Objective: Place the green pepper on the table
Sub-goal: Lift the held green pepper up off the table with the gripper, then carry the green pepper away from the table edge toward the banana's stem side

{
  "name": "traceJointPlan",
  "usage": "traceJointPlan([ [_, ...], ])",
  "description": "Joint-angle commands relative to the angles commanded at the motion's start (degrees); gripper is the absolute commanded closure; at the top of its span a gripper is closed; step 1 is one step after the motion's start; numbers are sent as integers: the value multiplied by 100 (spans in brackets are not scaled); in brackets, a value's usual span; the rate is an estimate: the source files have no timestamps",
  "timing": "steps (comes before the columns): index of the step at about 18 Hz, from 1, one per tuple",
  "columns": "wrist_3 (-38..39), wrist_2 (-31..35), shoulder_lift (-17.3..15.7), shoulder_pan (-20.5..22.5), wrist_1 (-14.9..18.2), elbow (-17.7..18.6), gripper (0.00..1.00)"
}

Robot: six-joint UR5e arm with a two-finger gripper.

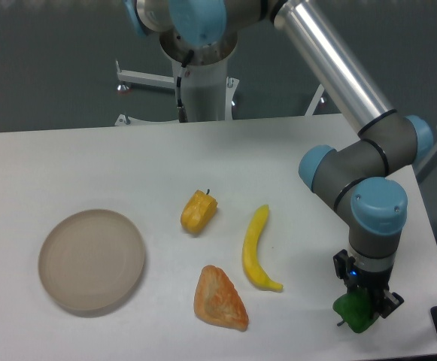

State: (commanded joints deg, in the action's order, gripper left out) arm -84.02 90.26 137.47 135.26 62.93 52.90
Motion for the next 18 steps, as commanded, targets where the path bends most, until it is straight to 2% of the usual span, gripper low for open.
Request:
traceJointPlan([
  [8, -44, -61, -958, 114, 87, 1221, 66],
  [13, -710, -334, -1705, 544, 123, 2240, 66],
  [18, -1292, -492, -2153, 1010, 158, 2997, 66],
])
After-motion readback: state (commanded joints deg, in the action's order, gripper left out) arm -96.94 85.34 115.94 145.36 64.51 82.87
